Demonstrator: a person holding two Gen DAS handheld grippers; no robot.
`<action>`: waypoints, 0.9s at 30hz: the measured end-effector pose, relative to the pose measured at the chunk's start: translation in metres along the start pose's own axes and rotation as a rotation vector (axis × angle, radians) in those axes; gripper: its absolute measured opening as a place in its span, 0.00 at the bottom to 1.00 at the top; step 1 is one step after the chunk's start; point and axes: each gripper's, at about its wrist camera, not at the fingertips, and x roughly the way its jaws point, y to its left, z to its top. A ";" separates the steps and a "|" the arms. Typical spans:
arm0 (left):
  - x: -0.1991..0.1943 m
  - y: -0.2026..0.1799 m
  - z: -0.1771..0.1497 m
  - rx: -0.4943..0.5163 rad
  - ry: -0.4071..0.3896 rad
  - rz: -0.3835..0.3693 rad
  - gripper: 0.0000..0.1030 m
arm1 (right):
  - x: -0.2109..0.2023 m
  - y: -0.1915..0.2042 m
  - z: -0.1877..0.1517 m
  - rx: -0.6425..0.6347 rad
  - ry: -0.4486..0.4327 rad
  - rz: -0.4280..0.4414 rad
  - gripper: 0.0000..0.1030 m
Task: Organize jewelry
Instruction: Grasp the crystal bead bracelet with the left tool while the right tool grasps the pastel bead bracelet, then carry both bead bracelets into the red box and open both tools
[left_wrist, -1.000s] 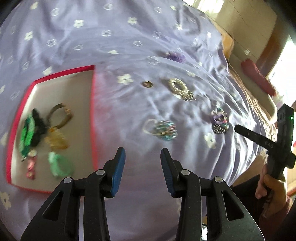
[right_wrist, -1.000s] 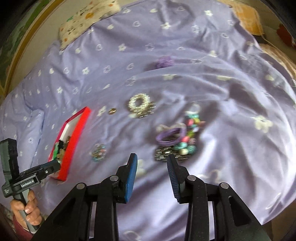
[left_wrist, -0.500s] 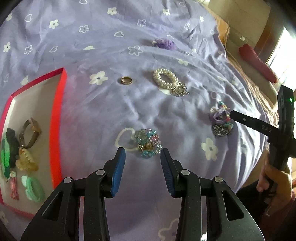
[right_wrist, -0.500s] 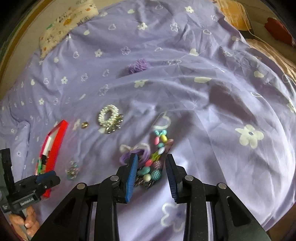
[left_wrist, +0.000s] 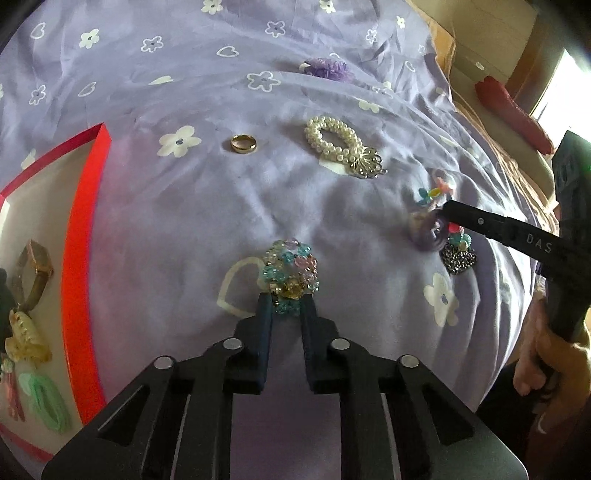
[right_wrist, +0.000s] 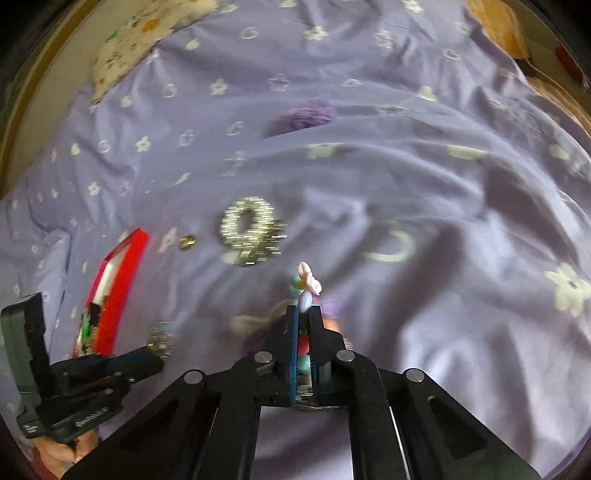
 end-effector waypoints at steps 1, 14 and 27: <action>-0.002 0.001 0.000 0.001 -0.004 -0.002 0.06 | 0.000 0.008 0.000 -0.013 0.000 0.018 0.04; -0.036 0.032 -0.011 -0.100 -0.067 -0.025 0.05 | -0.003 0.066 -0.002 -0.090 0.006 0.163 0.04; -0.078 0.051 -0.021 -0.150 -0.149 -0.026 0.05 | -0.013 0.095 -0.010 -0.119 0.011 0.220 0.04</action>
